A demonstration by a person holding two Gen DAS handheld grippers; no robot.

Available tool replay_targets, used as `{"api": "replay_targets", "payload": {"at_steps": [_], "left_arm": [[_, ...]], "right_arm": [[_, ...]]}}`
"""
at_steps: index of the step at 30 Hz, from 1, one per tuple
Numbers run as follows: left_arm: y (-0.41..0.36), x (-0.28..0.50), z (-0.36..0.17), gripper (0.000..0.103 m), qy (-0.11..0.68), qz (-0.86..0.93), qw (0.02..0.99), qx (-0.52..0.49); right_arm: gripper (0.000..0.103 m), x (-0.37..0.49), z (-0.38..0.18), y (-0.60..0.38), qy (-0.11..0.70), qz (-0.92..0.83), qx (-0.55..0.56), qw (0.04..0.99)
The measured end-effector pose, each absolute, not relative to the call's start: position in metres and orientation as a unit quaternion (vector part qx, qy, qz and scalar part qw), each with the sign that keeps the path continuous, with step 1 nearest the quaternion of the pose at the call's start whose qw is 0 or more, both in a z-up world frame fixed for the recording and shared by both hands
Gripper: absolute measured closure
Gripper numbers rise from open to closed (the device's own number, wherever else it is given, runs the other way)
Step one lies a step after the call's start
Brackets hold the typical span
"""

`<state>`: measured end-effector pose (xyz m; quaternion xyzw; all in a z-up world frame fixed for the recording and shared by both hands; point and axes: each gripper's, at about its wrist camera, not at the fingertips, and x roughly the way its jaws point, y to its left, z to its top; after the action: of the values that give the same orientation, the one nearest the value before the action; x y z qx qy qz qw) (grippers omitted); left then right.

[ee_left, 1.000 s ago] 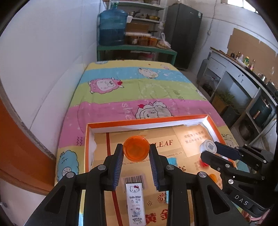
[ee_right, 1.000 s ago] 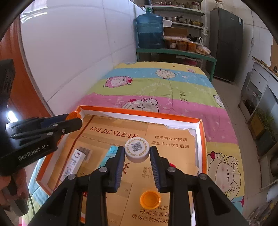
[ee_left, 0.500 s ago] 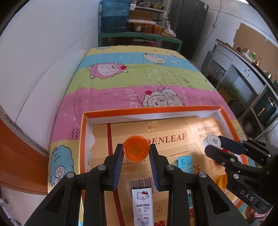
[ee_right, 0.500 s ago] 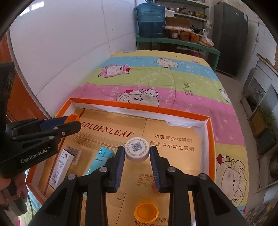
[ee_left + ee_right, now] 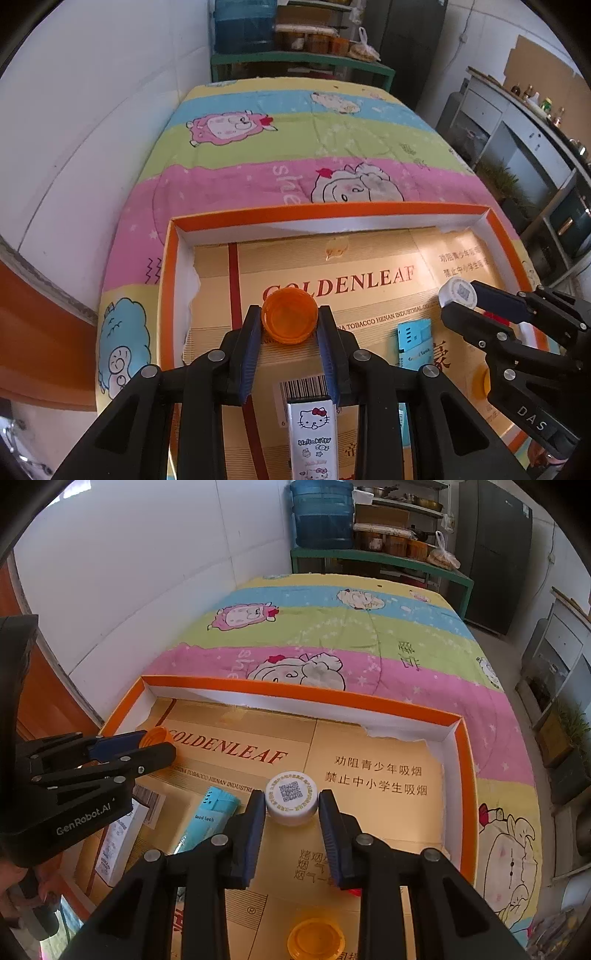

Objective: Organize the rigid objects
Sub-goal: 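Open the left gripper to drop the orange lid while the right gripper releases the white cap in the tray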

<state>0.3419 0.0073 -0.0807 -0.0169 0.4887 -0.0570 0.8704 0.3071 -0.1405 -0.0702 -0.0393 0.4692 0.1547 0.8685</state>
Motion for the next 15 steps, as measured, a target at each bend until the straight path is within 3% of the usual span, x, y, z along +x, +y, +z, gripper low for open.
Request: {"api": "replay_targets", "payload": {"at_steps": [8,13,15], "left_arm": [[0.0080,0.3424,-0.0829,0.072,0.488,-0.059,0.871,-0.019],[0.0127,0.3419,-0.0828,0.059,0.485,-0.067,0.871,-0.036],[0.0133,0.3411,-0.0821,0.058,0.483,-0.067,0.872,-0.039]], "right_arm": [[0.072,0.3071,-0.0757,-0.1416,0.473,0.154,-0.034,0.867],[0.072,0.3069,-0.0763,-0.1424,0.472,0.155,-0.029,0.867],[0.072,0.3065,-0.0761,-0.1426,0.472,0.155,-0.028,0.868]]}}
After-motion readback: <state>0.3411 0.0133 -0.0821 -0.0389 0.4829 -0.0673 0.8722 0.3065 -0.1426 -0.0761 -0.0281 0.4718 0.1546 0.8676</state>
